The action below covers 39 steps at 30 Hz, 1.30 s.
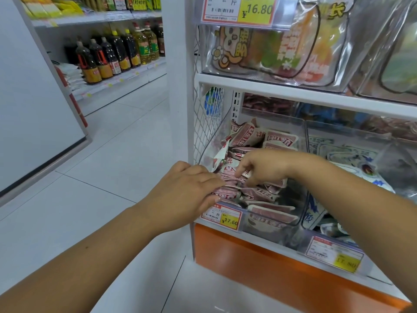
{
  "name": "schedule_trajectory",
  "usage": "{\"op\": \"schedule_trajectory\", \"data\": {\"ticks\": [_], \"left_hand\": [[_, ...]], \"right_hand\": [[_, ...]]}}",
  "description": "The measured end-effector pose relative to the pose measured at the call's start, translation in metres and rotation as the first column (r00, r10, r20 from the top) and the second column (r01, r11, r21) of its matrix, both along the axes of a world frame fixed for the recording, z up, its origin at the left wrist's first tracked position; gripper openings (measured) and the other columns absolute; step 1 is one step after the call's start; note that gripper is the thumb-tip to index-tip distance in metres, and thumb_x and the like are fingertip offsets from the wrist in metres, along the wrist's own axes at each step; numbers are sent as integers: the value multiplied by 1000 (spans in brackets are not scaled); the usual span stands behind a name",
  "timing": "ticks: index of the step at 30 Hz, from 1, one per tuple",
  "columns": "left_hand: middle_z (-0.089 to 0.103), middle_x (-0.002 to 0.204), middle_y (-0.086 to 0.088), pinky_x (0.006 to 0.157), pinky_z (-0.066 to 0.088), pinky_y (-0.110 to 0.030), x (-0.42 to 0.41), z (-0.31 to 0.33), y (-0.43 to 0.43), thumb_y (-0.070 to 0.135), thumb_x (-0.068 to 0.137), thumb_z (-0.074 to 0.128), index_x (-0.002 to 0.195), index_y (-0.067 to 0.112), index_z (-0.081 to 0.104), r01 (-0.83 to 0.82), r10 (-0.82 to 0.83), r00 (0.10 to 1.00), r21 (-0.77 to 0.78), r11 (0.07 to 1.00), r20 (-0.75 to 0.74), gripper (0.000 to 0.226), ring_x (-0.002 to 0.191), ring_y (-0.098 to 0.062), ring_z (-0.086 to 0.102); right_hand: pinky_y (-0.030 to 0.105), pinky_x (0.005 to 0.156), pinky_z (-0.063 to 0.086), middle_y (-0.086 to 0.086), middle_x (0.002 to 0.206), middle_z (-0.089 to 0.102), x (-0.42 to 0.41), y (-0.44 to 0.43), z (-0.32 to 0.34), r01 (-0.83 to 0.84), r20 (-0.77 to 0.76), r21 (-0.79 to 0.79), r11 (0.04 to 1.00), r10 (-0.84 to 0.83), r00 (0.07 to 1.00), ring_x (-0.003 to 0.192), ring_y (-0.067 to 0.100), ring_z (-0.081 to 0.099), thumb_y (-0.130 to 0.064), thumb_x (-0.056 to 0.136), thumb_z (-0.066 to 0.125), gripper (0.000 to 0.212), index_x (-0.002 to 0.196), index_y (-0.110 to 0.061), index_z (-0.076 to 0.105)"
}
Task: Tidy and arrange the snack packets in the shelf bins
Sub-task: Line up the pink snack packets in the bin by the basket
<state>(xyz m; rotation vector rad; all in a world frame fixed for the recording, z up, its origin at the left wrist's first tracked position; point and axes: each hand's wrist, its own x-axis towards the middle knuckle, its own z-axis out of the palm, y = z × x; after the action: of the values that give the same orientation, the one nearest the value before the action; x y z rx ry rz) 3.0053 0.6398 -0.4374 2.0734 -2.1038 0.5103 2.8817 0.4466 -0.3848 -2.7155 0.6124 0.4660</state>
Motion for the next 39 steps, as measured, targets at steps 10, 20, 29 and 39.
{"op": "schedule_trajectory", "data": {"ticks": [10,20,29,39], "left_hand": [[62,126,11,83,34,-31,-2,1,1,49,93,26,127,32,56,-28,29,999,30,999,-29,49,109,-10,54],[63,125,13,80,42,-32,-3,3,3,49,94,26,126,31,56,-33,35,998,37,999,-49,48,109,-9,55],[64,122,13,82,41,-30,-8,4,2,51,91,30,123,32,60,-75,75,997,33,997,-7,48,108,-9,57],[60,128,2,106,40,-37,-45,11,-27,52,90,28,124,22,62,122,-85,953,112,986,-292,57,122,-18,50]], "right_hand": [[36,70,54,-3,92,63,8,2,-16,-62,90,-223,973,83,992,77,19,61,-32,83,68,16,97,-25,65],[25,67,45,-11,83,64,1,-10,7,76,260,-42,996,-63,964,77,9,60,-21,90,65,6,84,-21,65],[17,64,39,-11,94,67,5,7,-1,7,295,41,999,-19,955,79,4,61,-29,90,66,18,108,-25,68],[29,84,48,-10,109,63,-44,15,21,-122,-96,-139,983,109,989,96,11,58,-47,89,60,37,122,-31,60]]}}
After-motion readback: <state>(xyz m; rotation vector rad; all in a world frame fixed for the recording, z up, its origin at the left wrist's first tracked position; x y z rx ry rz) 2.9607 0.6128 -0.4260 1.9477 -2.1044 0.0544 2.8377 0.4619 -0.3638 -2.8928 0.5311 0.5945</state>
